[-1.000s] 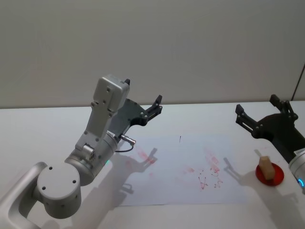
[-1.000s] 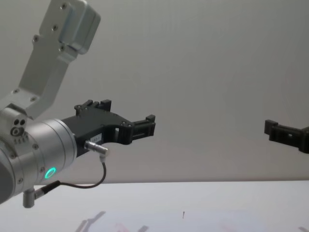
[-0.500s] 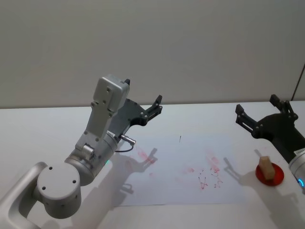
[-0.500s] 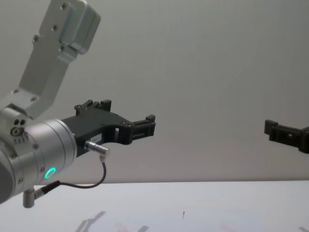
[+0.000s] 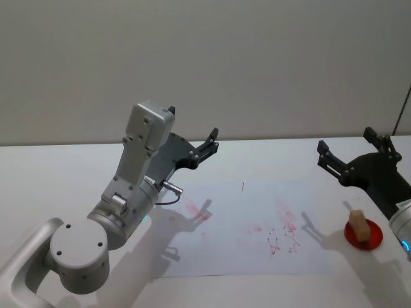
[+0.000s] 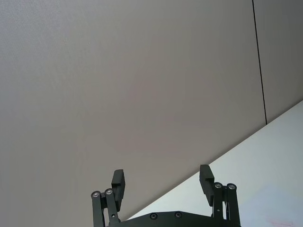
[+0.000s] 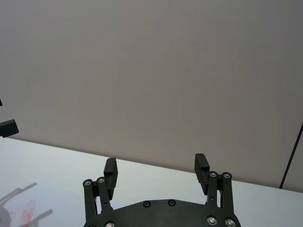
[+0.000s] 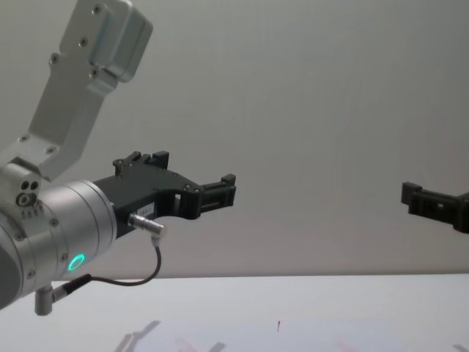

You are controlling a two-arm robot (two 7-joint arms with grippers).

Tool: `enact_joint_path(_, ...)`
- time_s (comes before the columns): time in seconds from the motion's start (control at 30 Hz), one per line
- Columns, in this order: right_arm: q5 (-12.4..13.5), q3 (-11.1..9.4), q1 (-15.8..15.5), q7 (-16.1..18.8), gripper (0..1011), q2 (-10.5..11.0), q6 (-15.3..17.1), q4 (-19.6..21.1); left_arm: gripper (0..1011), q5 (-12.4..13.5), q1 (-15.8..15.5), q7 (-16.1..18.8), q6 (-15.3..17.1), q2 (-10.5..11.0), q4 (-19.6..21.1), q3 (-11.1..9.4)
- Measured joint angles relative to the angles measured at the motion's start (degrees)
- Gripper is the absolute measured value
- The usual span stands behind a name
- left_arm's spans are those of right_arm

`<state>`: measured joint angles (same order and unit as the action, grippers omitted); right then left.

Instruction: Use the one hand to pick up the stamp and affix it onto the A4 paper.

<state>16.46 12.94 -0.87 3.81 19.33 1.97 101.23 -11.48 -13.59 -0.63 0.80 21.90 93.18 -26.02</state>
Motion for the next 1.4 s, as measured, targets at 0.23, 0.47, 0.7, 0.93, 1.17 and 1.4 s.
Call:
enact_joint_path(0.23,-0.27,0.07,-1.29,-1.92,1001,0.13,1.07,1.44,1001,0.00,0.00,0.00,0.00,0.00,0.00,0.00)
enact_joint_path(0.47,-0.70,0.32,-4.02,-5.98,1001,0.44,4.40,4.39,1001,0.00,0.00,0.00,0.00,0.00,0.00,0.00)
enact_joint_path(0.7,-0.94,0.42,-6.90,-10.16,1001,0.79,9.18,7.35,1001,0.00,0.00,0.00,0.00,0.00,0.00,0.00)
enact_joint_path(0.93,-0.62,0.01,-8.59,-12.63,1001,1.19,13.41,8.77,1001,0.00,0.00,0.00,0.00,0.00,0.00,0.00)
enact_joint_path(1.17,-0.01,-0.48,-9.07,-13.04,1001,1.34,16.60,8.64,1001,0.00,0.00,0.00,0.00,0.00,0.00,0.00)
enact_joint_path(1.4,0.46,-0.81,-8.80,-12.15,1001,1.11,19.06,7.11,1001,0.00,0.00,0.00,0.00,0.00,0.00,0.00)
